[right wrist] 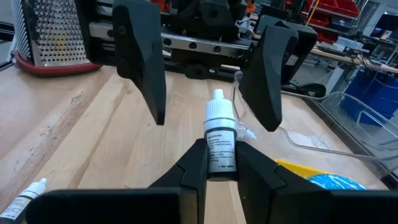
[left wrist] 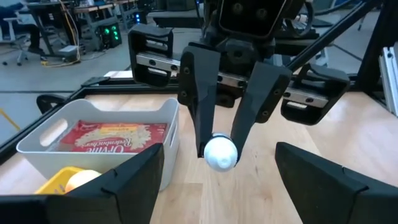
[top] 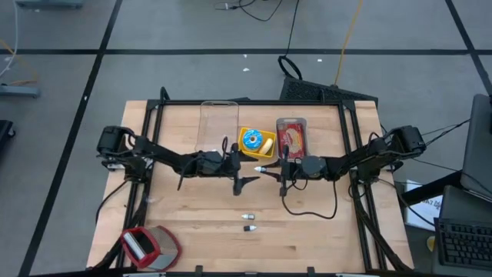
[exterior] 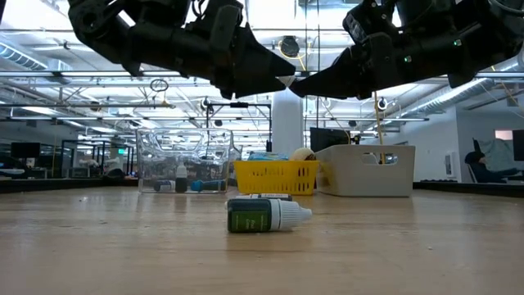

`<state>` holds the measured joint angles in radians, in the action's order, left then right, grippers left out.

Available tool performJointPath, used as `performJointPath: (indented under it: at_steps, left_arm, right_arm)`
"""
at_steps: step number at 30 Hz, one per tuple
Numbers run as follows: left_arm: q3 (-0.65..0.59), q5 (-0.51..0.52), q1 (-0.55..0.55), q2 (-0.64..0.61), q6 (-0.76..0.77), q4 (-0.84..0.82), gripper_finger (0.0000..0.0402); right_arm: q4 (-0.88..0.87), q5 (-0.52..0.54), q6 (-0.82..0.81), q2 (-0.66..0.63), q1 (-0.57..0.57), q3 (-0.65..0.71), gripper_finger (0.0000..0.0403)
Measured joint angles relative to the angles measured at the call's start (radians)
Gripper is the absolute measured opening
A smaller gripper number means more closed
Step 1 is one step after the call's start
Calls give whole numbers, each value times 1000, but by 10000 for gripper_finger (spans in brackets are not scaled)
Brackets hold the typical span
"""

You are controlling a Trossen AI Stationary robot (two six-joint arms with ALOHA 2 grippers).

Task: Pick & Place Food Item
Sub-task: Put the violet food coloring bottle into the transparent bin

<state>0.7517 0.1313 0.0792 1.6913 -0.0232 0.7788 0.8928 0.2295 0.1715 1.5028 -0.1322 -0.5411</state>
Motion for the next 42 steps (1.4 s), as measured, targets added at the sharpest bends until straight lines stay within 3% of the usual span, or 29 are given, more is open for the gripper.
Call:
performJointPath:
  at_steps: [14,28,36,42]
  left_arm:
    - [0,0,0,0,0,0,166]
    - [0,-3,0,0,-5,25,132]
    - [0,-8,-3,0,-24,33,48]
    - [0,-8,-11,0,-21,32,46]
  right_arm:
    - [18,-50,1,0,0,0,52]
    - [23,-48,1,0,0,0,52]
    - [22,-43,1,0,0,1,52]
    - [20,-42,-6,0,0,1,58]
